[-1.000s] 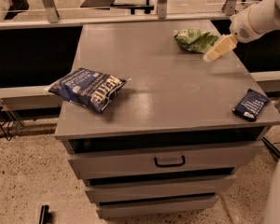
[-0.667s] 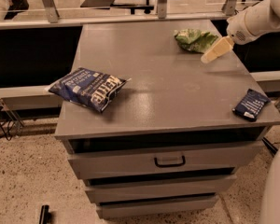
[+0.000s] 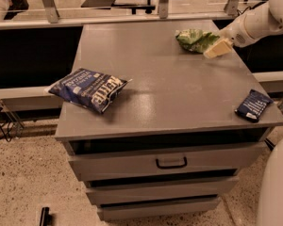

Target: Move green jalapeno chip bag near rxbar blueberry

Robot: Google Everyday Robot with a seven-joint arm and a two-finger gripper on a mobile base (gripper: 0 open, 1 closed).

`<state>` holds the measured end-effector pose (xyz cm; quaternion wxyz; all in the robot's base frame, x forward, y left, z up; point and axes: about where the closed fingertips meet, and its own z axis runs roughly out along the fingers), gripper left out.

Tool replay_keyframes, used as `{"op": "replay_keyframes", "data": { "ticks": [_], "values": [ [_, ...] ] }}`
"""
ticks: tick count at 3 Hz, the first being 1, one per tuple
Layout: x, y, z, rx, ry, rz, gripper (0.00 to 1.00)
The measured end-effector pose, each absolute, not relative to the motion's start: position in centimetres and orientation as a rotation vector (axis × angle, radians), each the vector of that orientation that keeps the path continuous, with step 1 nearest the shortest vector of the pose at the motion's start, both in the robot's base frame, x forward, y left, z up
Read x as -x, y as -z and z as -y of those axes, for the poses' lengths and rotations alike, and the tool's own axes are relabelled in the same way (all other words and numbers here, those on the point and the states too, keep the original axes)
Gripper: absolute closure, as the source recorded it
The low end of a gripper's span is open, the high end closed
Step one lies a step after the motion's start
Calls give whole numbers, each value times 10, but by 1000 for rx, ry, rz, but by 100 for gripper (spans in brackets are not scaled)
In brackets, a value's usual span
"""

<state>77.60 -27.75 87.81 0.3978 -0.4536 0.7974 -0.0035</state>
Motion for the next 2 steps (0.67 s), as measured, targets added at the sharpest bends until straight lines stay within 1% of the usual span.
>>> {"op": "replay_keyframes", "data": {
  "ticks": [2],
  "values": [
    [-774,-884,275,1171,-23,-1988,85]
  ]
}}
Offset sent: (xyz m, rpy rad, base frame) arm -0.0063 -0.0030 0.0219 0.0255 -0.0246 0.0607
